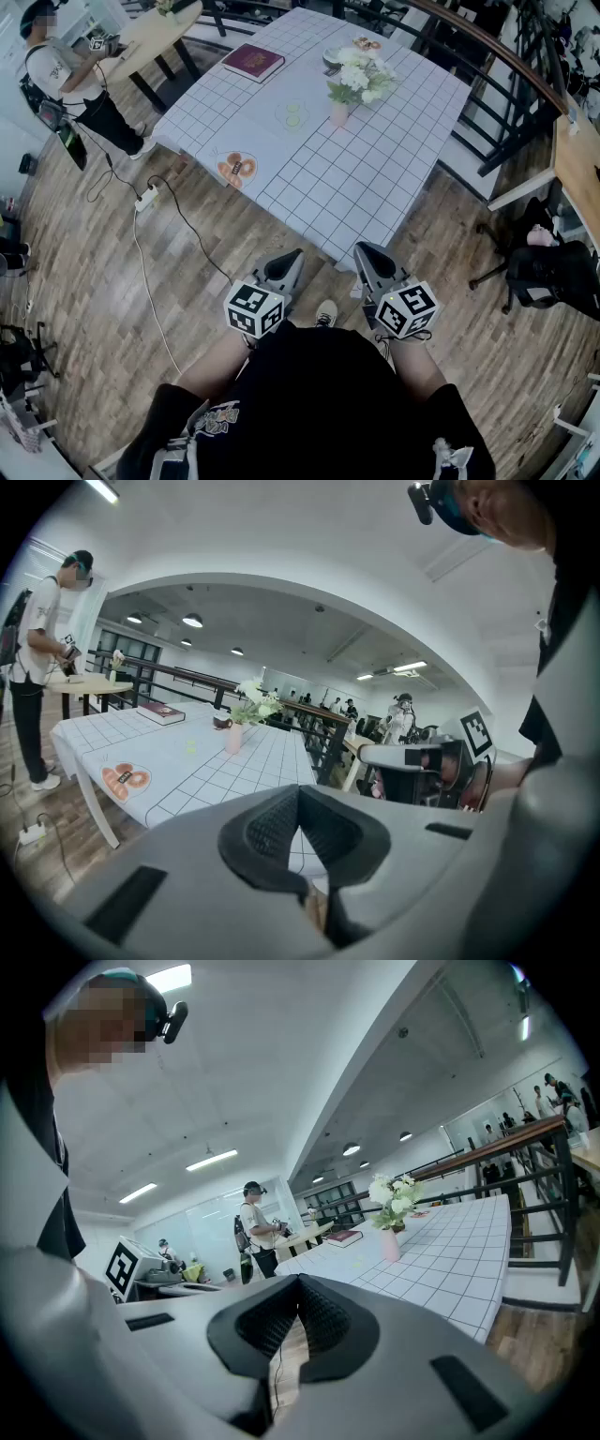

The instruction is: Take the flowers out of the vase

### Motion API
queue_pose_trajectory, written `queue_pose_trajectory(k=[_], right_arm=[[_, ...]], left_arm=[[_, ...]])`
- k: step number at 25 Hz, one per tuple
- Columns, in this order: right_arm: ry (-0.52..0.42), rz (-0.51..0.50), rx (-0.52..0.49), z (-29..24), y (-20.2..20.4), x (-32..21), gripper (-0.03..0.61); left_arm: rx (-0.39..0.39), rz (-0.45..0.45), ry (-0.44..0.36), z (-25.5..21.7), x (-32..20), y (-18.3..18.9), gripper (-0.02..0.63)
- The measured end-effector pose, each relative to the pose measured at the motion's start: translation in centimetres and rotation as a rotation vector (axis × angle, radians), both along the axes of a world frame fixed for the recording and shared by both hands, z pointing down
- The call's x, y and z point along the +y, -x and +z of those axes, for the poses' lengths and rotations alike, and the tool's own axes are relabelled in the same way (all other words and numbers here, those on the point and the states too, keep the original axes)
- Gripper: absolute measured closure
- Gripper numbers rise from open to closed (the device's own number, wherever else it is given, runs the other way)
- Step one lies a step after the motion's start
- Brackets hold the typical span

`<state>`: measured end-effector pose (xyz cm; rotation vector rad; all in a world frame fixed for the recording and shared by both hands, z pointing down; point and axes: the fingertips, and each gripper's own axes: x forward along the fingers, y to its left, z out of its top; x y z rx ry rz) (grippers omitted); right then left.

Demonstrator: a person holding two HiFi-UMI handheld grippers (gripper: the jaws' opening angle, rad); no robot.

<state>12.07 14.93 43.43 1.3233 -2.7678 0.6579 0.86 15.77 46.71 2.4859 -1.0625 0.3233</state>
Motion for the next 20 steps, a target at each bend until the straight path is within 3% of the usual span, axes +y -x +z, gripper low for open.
queue_pose_trajectory(k=[20], right_arm=[[0.018, 0.01, -0.061, -0.12, -0.52, -0.66, 0.557]], left_arm=[[-0.02, 0.004, -0.003, -0.77, -0.46, -0.28, 0.607]])
